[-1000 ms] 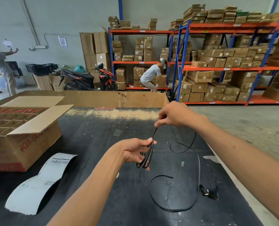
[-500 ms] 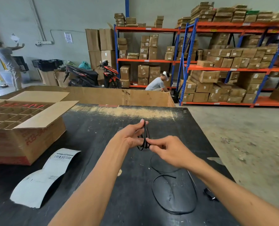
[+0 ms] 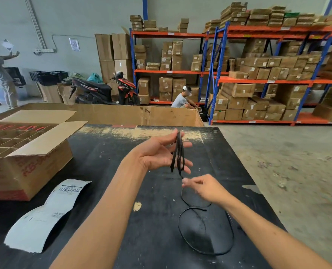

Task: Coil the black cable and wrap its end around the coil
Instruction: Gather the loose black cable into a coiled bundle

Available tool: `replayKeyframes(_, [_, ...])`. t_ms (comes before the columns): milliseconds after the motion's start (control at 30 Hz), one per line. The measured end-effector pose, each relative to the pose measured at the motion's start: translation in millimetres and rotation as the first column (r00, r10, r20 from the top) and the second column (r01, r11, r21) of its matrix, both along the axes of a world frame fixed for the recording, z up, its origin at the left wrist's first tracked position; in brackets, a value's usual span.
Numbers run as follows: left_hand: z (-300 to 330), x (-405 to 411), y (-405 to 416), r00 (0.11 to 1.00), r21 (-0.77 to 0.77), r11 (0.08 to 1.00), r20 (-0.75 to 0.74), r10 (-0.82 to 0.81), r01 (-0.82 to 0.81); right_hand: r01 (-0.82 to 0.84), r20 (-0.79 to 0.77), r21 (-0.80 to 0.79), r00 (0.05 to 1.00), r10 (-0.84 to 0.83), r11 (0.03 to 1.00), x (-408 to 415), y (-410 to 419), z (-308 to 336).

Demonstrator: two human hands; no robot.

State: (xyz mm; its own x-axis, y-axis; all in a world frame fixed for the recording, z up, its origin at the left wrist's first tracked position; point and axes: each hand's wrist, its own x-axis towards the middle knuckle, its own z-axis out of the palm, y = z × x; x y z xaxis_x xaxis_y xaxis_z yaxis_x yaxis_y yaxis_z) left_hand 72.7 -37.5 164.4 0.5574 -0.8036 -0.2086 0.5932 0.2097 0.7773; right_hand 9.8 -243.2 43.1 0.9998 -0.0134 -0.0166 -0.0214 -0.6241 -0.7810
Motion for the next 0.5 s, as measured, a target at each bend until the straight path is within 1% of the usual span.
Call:
replayKeyframes(67, [-11.7, -6.8, -2.2, 0.993, 0.056, 0.992, -0.009, -0.114, 0.114, 0.064, 0.050, -0.131, 0.997, -0.058, 0.989, 19.8, -12.9, 16.9])
replayKeyframes(133, [-27.2, -10.7, -4.4, 0.989, 0.142, 0.978, -0.041, -0.145, 0.150, 0.074, 0.119, -0.281, 0.992, -0.042, 0.957, 36.6, -23.6, 41.7])
replayKeyframes(200, [-44.4, -11.3, -7.1, 0.989, 0.243, 0.960, -0.078, -0.126, 0.141, 0.023, 0.165, -0.463, 0.984, 0.060, 0.886, 48.1, -27.2, 69.1])
replayKeyframes(300, [-70.0, -7.5, -12.3, 0.991, 0.353, 0.930, -0.118, -0.063, 0.102, -0.067, 0.188, -0.699, 0.943, 0.273, 0.712, 57.8, -19.0, 102.4])
replayKeyframes(367, [-82.9, -5.0, -14.6, 0.992, 0.392, 0.917, -0.122, -0.023, 0.070, -0.049, 0.242, -0.778, 0.896, 0.371, 0.626, 58.7, -9.9, 119.9])
replayKeyframes(400, [-87.4, -3.4, -14.9, 0.992, 0.391, 0.920, -0.129, 0.014, 0.038, -0.027, 0.278, -0.789, 0.875, 0.396, 0.614, 56.8, -5.9, 127.0])
replayKeyframes(467, [-91.3, 0.5, -13.2, 0.983, 0.358, 0.932, -0.150, 0.109, -0.049, -0.008, 0.321, -0.778, 0.855, 0.408, 0.629, 48.9, 2.0, 136.1])
replayKeyframes(500, [-90.7, 2.7, -12.1, 0.978, 0.341, 0.936, -0.151, 0.147, -0.088, -0.019, 0.326, -0.754, 0.857, 0.398, 0.657, 42.9, 6.8, 137.5])
